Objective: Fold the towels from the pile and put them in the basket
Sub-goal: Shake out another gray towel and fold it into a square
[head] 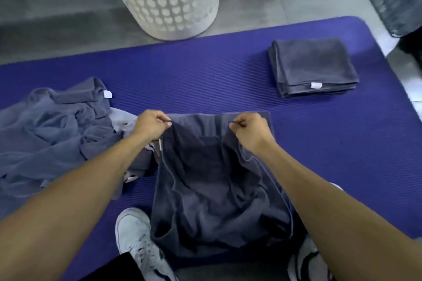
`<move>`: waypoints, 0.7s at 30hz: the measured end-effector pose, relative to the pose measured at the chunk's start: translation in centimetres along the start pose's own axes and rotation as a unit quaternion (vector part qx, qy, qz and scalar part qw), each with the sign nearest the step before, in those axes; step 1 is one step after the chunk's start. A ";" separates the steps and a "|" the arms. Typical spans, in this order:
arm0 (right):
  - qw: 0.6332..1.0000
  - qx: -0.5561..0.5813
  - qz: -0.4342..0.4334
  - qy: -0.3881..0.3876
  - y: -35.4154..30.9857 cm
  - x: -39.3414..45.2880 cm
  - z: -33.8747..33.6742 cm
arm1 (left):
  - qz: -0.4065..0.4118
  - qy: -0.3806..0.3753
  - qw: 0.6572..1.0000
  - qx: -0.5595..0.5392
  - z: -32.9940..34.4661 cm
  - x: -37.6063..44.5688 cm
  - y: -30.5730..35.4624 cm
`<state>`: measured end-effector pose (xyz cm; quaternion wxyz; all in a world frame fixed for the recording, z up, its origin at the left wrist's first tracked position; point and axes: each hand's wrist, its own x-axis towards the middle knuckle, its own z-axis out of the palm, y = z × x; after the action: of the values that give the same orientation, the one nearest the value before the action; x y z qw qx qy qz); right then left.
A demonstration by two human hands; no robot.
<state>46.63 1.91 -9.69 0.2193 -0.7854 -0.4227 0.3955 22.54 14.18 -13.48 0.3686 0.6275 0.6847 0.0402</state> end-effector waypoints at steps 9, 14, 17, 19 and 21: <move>0.998 0.043 -0.037 -0.027 0.7 5.9 5.7 | -0.050 0.071 0.994 -0.063 2.1 7.2 -4.9; 0.997 0.060 -0.034 -0.036 1.9 6.3 6.1 | -0.064 0.099 0.988 -0.098 3.0 8.3 -6.1; 0.997 0.034 -0.049 -0.057 1.7 6.8 5.6 | -0.046 0.112 0.989 -0.088 3.3 8.5 -6.1; 0.995 0.018 -0.065 -0.069 1.5 7.3 5.4 | -0.033 0.132 0.987 -0.083 3.6 8.2 -6.3; 0.995 0.006 -0.076 -0.070 1.5 7.7 5.3 | -0.023 0.150 0.985 -0.079 4.1 7.9 -6.1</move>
<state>45.61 7.59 -17.20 0.2229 -0.7198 -0.4936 0.4343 20.15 18.26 -23.19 0.3115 0.5669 0.7413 0.1792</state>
